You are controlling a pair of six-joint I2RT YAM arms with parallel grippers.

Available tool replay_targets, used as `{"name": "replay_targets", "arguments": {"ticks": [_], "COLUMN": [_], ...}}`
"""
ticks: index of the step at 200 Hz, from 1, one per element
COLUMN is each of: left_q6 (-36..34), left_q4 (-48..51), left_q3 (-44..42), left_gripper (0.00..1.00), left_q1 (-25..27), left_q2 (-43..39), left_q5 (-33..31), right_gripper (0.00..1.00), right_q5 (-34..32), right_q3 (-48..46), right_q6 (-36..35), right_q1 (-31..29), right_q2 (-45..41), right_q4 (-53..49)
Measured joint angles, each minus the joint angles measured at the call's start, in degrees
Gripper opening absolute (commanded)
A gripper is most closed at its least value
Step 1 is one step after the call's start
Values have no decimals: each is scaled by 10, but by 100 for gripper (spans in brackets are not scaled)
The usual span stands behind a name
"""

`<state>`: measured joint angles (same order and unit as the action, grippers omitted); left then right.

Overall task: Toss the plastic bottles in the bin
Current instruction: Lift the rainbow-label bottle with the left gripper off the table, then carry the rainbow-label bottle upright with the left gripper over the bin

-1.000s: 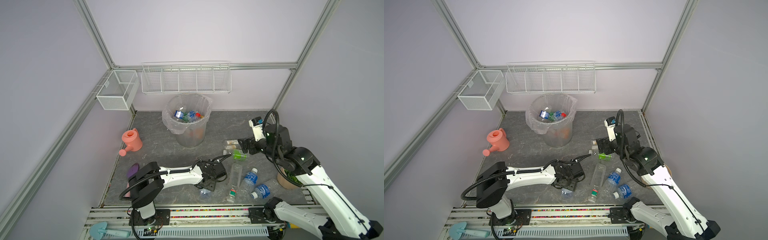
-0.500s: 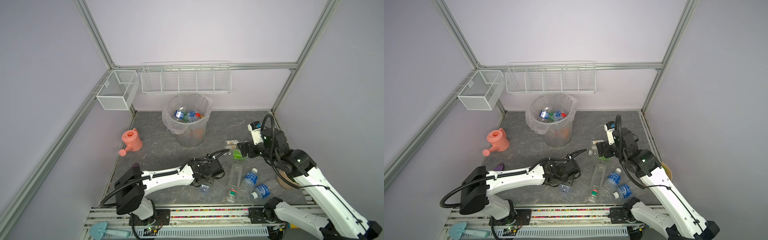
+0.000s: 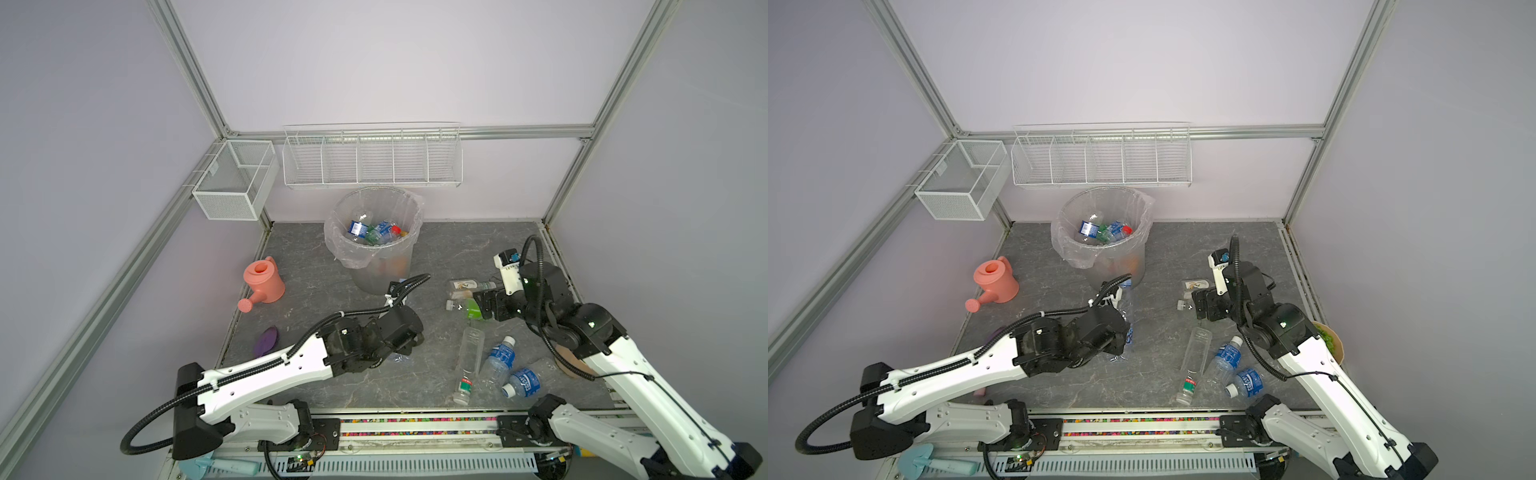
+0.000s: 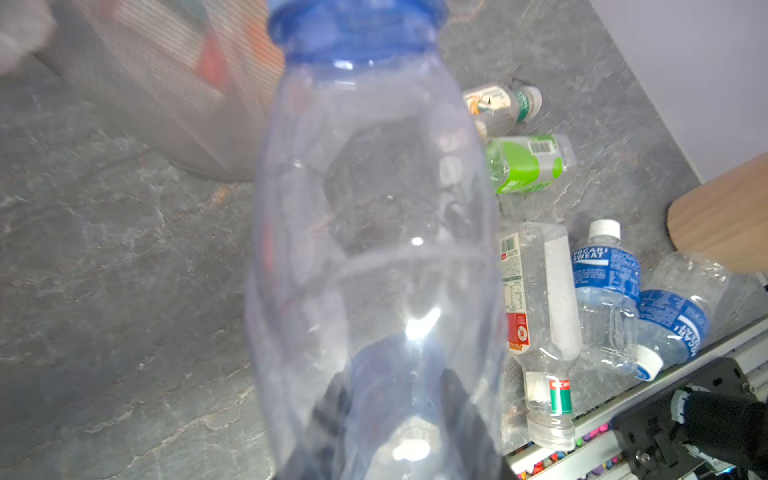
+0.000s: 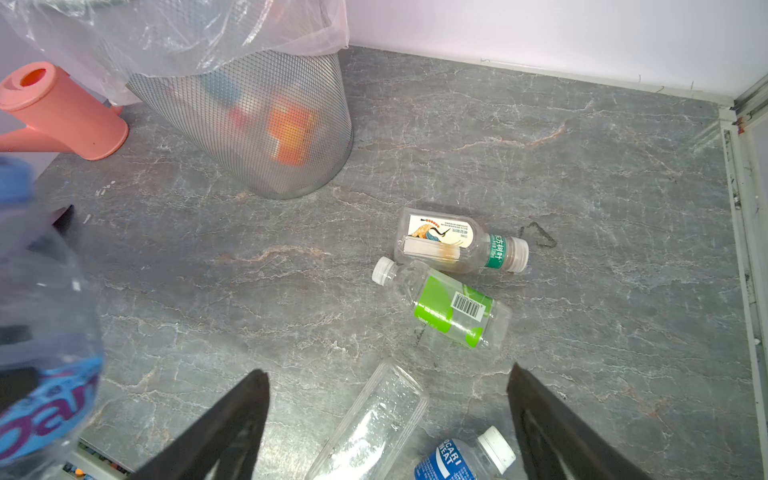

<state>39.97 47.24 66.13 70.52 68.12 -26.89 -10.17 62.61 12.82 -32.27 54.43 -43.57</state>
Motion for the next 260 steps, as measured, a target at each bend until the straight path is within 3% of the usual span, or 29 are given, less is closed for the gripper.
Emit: {"name": "replay_targets", "arguments": {"ticks": [63,152,221,260], "left_q6": [-41,-125,-269,-352], "left_q4": [50,59,-37,-129], "left_q3": [94,139,196,200], "left_gripper": [19,11,10,5], "left_q1": [-1,-4,-4,-4], "left_q2": [-57,-121,-156,-162], "left_q5": [-87,-175,-241,-243], "right_gripper": [92,92,93,93], "right_q5": [23,43,53,56], "right_q3": [-31,-62,-79,-89], "right_q6": [26,56,72,82], "right_q1": [0,0,0,0], "right_q2": [6,23,24,23], "right_q4": [6,11,20,26]}}
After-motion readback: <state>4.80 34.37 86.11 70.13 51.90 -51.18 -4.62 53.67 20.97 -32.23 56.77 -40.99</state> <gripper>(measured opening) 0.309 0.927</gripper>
